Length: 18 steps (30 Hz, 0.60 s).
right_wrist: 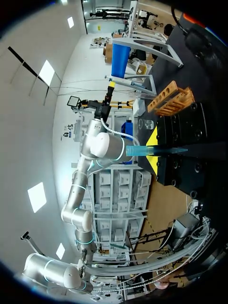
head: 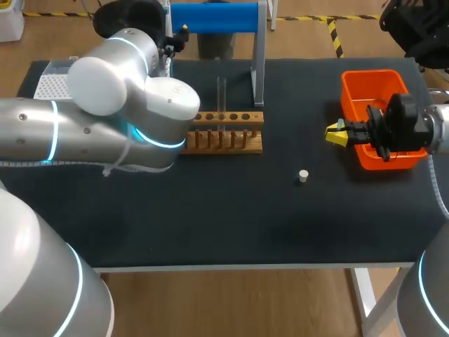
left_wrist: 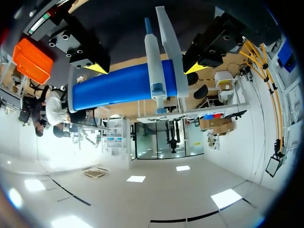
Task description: Invert the test tube, pick up the pipette, mount the tip to pipette, aspirate from beaker and dispense into the tube, eject the tip, return the pipette, and cap with the stopper.
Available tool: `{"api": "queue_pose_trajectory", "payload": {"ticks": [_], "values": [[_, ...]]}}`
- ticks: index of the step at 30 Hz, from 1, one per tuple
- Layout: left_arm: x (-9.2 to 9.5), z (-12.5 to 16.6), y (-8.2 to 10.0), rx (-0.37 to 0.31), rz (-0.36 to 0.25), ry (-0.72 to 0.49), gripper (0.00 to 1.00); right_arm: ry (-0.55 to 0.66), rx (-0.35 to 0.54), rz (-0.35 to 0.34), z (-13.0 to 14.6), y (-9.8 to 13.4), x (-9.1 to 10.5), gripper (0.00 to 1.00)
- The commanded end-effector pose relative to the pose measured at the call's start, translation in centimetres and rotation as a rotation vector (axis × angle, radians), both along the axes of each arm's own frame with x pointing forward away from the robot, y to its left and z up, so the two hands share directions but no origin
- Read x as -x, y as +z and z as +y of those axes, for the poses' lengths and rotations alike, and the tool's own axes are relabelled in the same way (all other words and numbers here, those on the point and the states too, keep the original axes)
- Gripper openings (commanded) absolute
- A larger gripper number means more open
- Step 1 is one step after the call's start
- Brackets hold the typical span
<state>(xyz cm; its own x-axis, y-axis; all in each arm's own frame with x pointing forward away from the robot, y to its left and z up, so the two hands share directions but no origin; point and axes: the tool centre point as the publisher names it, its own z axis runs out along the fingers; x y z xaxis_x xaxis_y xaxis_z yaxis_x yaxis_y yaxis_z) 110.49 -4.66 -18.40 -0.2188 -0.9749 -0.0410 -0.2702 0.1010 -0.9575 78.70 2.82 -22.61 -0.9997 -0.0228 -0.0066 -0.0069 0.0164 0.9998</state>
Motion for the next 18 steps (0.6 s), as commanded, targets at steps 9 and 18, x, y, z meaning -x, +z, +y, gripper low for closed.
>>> {"api": "queue_pose_trajectory", "payload": {"ticks": [9,18], "values": [[-1.1,-0.4,-0.6,0.024,-0.023,0.020,1.00,-0.002,0.001,-0.001,0.0,0.0,0.1,0.00],[-1.8,-0.5,-0.9,0.030,-0.024,0.025,0.99,-0.002,0.001,-0.001,0.0,0.0,0.1,0.00]]}}
